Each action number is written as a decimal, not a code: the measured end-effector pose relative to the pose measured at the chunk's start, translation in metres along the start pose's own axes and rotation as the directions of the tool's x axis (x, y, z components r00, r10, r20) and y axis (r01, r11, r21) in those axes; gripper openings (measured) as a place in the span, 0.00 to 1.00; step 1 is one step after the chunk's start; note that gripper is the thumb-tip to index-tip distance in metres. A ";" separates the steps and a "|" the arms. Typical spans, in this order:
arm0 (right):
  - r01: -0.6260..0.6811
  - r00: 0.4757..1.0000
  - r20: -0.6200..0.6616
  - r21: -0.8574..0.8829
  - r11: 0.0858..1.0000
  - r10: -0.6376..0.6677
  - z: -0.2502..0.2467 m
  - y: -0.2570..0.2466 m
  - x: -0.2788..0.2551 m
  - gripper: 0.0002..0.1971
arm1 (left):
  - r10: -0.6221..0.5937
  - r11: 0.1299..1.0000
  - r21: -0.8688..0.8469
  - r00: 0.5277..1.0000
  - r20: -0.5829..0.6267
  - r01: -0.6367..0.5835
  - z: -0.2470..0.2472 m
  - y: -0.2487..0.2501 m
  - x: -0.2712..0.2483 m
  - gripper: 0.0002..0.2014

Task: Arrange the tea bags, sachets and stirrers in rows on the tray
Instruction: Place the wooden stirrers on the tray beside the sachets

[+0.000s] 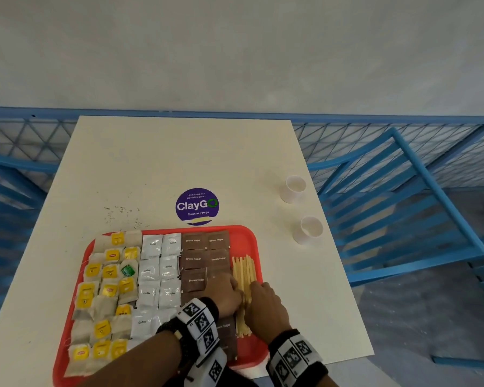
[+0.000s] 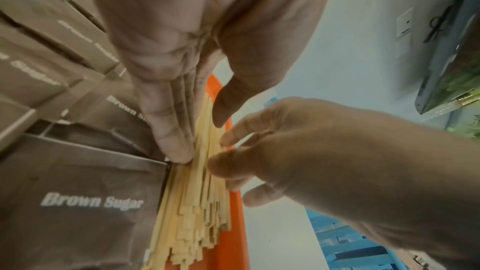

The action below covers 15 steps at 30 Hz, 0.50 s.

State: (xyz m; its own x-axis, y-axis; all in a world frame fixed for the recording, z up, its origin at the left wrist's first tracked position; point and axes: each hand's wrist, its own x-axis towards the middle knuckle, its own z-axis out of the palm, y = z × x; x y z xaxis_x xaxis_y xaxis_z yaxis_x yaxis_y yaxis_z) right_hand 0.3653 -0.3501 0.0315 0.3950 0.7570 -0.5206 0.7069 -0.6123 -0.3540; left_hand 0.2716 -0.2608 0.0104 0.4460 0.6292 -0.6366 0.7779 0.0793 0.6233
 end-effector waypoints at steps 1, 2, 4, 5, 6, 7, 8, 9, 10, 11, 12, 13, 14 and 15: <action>0.016 1.000 -0.008 0.010 1.000 -0.016 0.000 0.002 0.001 0.11 | 0.016 1.000 0.016 1.000 -0.025 -0.016 0.001 0.002 -0.002 0.04; 0.027 1.000 -0.013 0.018 0.999 -0.027 0.000 0.003 0.001 0.11 | 0.037 0.999 0.039 0.998 -0.042 -0.035 0.002 0.002 -0.003 0.04; 0.046 0.999 0.005 0.036 0.998 -0.047 0.000 0.005 0.002 0.11 | 0.057 0.995 0.086 0.998 -0.026 -0.054 0.004 0.002 -0.005 0.03; 0.056 0.998 0.021 0.042 0.998 -0.057 -0.001 0.006 0.002 0.12 | 0.061 0.994 0.094 0.998 -0.008 -0.060 0.003 0.002 -0.006 0.04; 0.059 0.998 0.035 0.049 0.997 -0.061 -0.004 0.008 0.002 0.12 | 0.079 0.992 0.094 0.997 0.001 -0.079 0.002 0.002 -0.006 0.06; 0.064 0.997 0.044 0.048 0.997 -0.067 -0.008 0.011 0.001 0.13 | 0.106 0.990 0.092 0.994 -0.002 -0.105 -0.001 0.002 -0.007 0.07; 0.071 0.996 0.051 0.043 0.997 -0.074 -0.014 0.015 0.002 0.15 | 0.147 0.986 0.086 0.989 -0.015 -0.145 -0.007 0.002 -0.010 0.06; 0.082 0.995 0.054 0.047 0.996 -0.084 -0.023 0.021 0.002 0.15 | 0.188 0.980 0.076 0.982 -0.028 -0.185 -0.014 0.001 -0.015 0.06; 0.089 0.995 0.046 0.070 0.993 -0.093 -0.034 0.026 0.002 0.15 | 0.226 0.973 0.063 0.973 -0.036 -0.224 -0.022 -0.002 -0.019 0.05; 0.096 0.995 0.022 0.100 0.990 -0.099 -0.047 0.033 0.002 0.14 | 0.246 0.968 0.057 0.969 -0.033 -0.243 -0.033 -0.007 -0.023 0.06; 0.089 0.996 -0.001 0.120 0.989 -0.090 -0.062 0.039 0.002 0.14 | 0.255 0.966 0.064 0.966 -0.042 -0.252 -0.043 -0.014 -0.025 0.06; 0.071 0.997 -0.016 0.126 0.990 -0.070 -0.078 0.045 0.001 0.14 | 0.230 0.971 0.074 0.973 -0.026 -0.228 -0.055 -0.022 -0.028 0.07; 0.047 0.999 -0.023 0.115 0.992 -0.045 -0.097 0.050 -0.001 0.14 | 0.216 0.973 0.083 0.976 -0.016 -0.214 -0.068 -0.030 -0.029 0.08; 0.023 1.000 -0.014 0.081 0.996 -0.022 -0.115 0.056 -0.002 0.14 | 0.209 0.975 0.078 0.978 -0.022 -0.207 -0.083 -0.039 -0.034 0.08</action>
State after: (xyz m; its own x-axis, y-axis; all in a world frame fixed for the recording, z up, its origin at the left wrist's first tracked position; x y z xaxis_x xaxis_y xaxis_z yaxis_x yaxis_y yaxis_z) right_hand 0.4712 -0.3592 0.1017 0.3872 0.7736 -0.5017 0.6659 -0.6109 -0.4281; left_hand 0.1896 -0.2208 0.0453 0.5888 0.6490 -0.4819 0.7009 -0.1128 0.7043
